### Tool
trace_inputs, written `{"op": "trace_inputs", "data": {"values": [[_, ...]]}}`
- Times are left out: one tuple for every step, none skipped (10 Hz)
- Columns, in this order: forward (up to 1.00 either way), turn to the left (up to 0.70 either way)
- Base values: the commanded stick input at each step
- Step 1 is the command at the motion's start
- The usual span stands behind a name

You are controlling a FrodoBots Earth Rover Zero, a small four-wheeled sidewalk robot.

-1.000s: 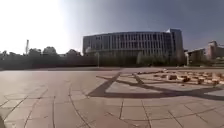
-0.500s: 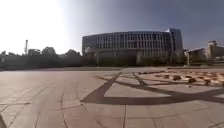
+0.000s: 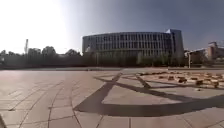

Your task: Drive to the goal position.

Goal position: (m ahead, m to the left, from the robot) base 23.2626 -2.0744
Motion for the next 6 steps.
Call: {"op": "trace_inputs", "data": {"values": [[0.7, -0.03], [0.7, -0.03], [0.7, -0.02], [0.7, 0.0], [0.7, 0.0], [0.7, 0.0]]}}
